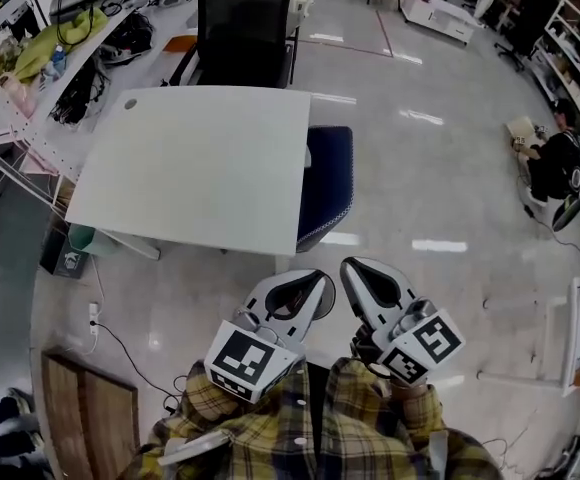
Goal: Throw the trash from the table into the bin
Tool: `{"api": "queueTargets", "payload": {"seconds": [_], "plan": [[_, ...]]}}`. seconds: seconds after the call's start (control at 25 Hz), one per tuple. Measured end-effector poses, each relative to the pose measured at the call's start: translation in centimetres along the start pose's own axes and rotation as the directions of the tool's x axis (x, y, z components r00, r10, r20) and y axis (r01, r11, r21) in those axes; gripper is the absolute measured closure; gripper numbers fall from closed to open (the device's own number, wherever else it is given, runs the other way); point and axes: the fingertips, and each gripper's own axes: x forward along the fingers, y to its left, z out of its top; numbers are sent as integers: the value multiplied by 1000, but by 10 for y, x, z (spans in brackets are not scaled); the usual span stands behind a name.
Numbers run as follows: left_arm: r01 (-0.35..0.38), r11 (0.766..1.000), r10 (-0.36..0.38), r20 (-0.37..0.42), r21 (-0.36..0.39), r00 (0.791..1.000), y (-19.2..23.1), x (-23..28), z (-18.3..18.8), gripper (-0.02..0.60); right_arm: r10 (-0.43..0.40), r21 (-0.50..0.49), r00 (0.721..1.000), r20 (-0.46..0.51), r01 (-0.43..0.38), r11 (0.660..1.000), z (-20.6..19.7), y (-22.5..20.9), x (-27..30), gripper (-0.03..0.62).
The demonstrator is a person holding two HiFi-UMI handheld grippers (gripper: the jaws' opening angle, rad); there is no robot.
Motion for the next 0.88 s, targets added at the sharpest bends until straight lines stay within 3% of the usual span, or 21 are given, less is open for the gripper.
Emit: {"api": "queueTargets", "payload": {"seconds": [0.88], "plan": [[-5,1000,4,-13,-29,1000,7,-21,-10,574,-22,-62,998,-66,18,998,-26,24,6,595]]}}
